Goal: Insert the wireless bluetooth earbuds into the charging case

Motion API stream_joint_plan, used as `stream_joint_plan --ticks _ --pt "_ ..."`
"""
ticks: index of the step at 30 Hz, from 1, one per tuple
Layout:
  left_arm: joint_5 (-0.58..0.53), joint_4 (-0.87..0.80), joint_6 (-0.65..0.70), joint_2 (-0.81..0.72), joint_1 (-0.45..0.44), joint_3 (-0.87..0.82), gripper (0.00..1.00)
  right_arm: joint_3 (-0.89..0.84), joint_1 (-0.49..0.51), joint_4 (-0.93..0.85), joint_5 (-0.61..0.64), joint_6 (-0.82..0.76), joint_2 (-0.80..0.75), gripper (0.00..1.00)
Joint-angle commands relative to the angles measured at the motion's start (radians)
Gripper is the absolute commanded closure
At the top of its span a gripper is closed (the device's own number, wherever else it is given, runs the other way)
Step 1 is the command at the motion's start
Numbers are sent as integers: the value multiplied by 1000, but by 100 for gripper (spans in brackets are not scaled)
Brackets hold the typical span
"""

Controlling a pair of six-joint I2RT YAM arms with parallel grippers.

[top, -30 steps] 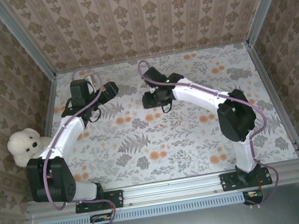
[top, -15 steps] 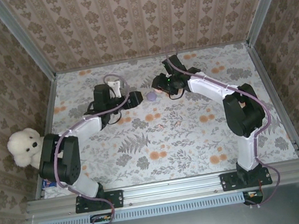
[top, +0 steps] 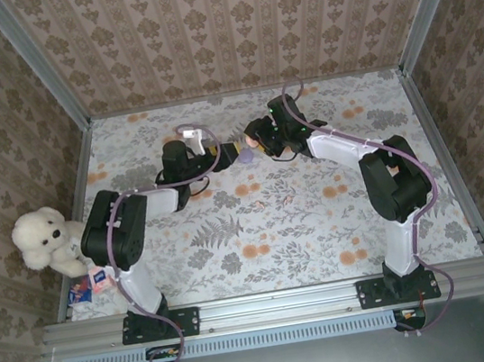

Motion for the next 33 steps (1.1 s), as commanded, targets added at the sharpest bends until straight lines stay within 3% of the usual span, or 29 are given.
stream_joint_plan --ticks 1,33 --pt "17 152 -60 36 -15 5 29 -19 -3 94 -9 115 -43 54" --pt "-56 190 -66 166 -85 104 38 -4 56 120 7 190 16 55"
